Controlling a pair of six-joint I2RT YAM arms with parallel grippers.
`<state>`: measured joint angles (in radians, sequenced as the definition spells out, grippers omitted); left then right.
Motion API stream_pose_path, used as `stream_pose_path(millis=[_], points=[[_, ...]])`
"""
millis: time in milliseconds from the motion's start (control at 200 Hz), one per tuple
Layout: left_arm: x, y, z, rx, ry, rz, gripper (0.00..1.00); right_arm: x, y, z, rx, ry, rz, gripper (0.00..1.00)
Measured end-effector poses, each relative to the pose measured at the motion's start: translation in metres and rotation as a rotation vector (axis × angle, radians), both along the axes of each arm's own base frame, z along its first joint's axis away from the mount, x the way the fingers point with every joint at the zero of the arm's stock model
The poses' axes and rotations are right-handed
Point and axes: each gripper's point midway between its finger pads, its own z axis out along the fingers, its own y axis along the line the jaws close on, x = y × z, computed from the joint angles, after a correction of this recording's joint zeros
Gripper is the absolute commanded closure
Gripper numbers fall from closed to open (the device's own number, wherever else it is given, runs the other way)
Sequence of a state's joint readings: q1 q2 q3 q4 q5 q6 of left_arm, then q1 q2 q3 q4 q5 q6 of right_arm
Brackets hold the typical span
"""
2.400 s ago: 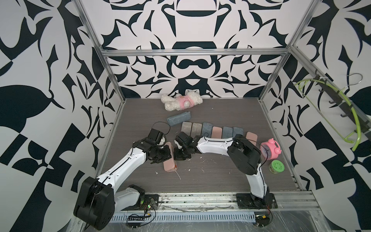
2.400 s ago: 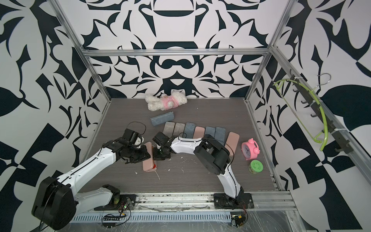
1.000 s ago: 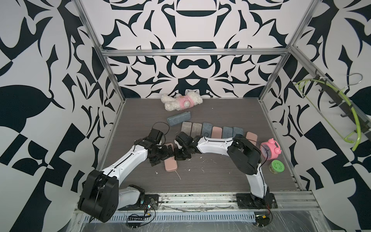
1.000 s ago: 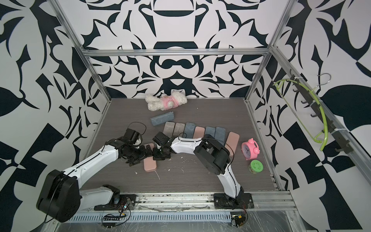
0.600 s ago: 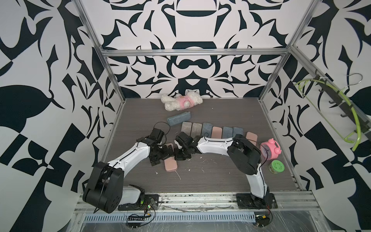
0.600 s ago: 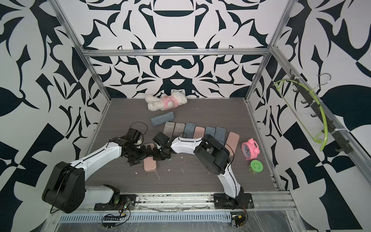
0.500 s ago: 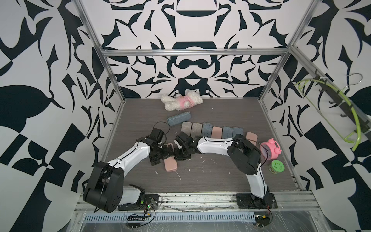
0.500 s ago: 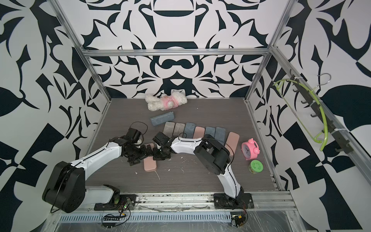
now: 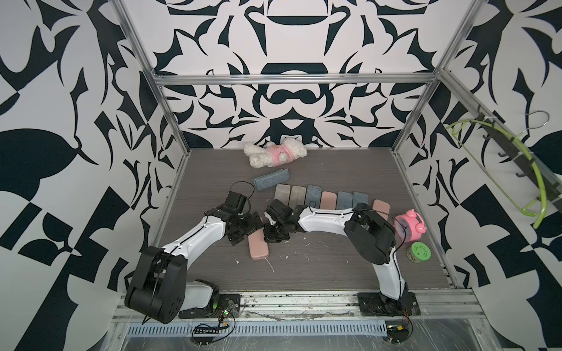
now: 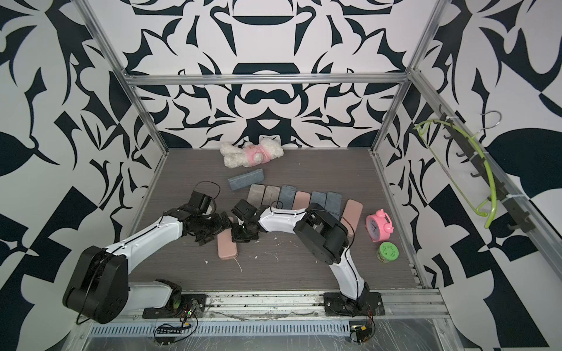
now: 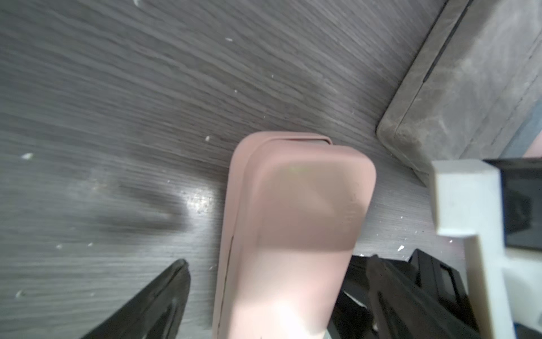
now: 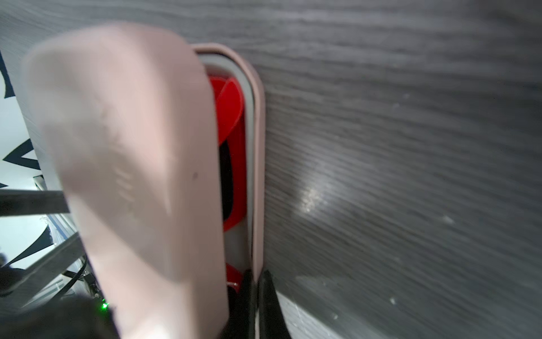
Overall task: Close the glasses case
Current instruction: Close the glasses case at the center of the board.
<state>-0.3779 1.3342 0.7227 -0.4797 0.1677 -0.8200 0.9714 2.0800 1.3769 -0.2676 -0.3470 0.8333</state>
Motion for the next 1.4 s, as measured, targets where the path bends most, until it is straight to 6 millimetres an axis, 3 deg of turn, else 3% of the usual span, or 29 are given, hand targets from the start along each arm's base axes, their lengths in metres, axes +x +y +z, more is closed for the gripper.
stream_pose_path(millis=[390,955,1210,1400], points=[[0.0,0.001,-0.011,0.007,0.029,0.005,0.03,0.0,0.0,0.0,0.0,0.002,-0.003,0.94],[-0.002,0.0,-0.019,0.019,0.033,-0.035,0.09,-0.003,0.002,0.002,0.011,0.012,0.007,0.81],[-0.007,-0.001,-0.024,0.028,0.041,-0.066,0.14,-0.013,0.006,0.012,0.032,0.018,0.032,0.8],[-0.007,-0.001,-0.025,0.039,0.035,-0.098,0.25,-0.015,0.004,0.019,0.041,0.014,0.033,0.8]])
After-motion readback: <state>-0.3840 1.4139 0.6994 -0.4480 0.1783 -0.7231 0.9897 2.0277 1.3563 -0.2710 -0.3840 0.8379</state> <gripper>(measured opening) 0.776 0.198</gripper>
